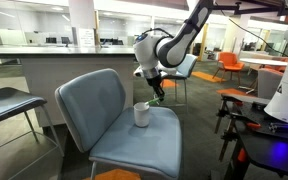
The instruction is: Put the marker in the cup
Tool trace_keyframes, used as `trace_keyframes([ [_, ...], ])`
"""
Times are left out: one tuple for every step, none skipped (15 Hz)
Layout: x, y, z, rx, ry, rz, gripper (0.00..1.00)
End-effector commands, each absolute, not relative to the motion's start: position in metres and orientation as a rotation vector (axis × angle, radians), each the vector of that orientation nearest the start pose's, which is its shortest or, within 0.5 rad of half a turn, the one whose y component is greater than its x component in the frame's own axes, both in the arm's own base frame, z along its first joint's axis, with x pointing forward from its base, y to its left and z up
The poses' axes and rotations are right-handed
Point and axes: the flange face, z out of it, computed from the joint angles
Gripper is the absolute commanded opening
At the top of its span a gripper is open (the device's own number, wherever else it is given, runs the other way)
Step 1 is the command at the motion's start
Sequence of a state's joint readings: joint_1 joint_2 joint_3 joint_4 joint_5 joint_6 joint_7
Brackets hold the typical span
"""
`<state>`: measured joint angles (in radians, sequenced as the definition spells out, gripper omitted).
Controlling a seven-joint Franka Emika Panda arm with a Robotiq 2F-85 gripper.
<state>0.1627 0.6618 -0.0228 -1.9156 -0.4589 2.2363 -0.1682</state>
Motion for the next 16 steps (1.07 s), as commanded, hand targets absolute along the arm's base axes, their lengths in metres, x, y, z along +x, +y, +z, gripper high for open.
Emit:
trace_keyframes([
  [0.597, 0.073, 0.112, -3.256, -1.182, 0.707, 0.05],
  [0.601, 0.075, 0.108, -3.261, -1.228, 0.731, 0.05],
  [0.605, 0.077, 0.104, -3.261, -1.27, 0.758, 0.05],
  [0.608, 0.079, 0.1, -3.259, -1.309, 0.781, 0.05],
  [0.611, 0.081, 0.096, -3.258, -1.348, 0.799, 0.05],
  [0.614, 0.084, 0.093, -3.259, -1.382, 0.813, 0.05],
  [0.617, 0.088, 0.091, -3.258, -1.421, 0.822, 0.05],
  [0.62, 0.092, 0.088, -3.261, -1.458, 0.832, 0.05],
  [0.622, 0.096, 0.086, -3.262, -1.499, 0.839, 0.05],
  [0.623, 0.1, 0.085, -3.264, -1.536, 0.848, 0.05],
  [0.624, 0.104, 0.083, -3.261, -1.573, 0.858, 0.05],
  [0.624, 0.107, 0.081, -3.258, -1.599, 0.883, 0.05],
  [0.623, 0.109, 0.079, -3.257, -1.624, 0.907, 0.44],
  [0.623, 0.111, 0.077, -3.259, -1.649, 0.926, 0.45],
  [0.623, 0.112, 0.076, -3.268, -1.667, 0.933, 0.52],
  [0.623, 0.113, 0.076, -3.273, -1.679, 0.932, 0.59],
])
